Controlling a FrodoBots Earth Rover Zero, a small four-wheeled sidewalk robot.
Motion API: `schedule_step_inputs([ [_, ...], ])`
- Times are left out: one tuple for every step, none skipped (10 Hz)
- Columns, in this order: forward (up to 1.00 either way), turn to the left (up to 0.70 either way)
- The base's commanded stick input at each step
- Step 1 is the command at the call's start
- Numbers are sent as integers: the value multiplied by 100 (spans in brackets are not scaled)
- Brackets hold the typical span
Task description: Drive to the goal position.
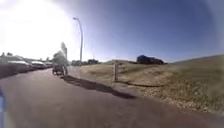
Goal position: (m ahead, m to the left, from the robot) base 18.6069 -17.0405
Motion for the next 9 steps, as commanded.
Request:
schedule_step_inputs([
  [70,-35],
  [70,-35],
  [70,-35],
  [70,-35],
  [70,-35],
  [70,-35],
  [70,-35],
  [70,-35],
  [70,-35],
])
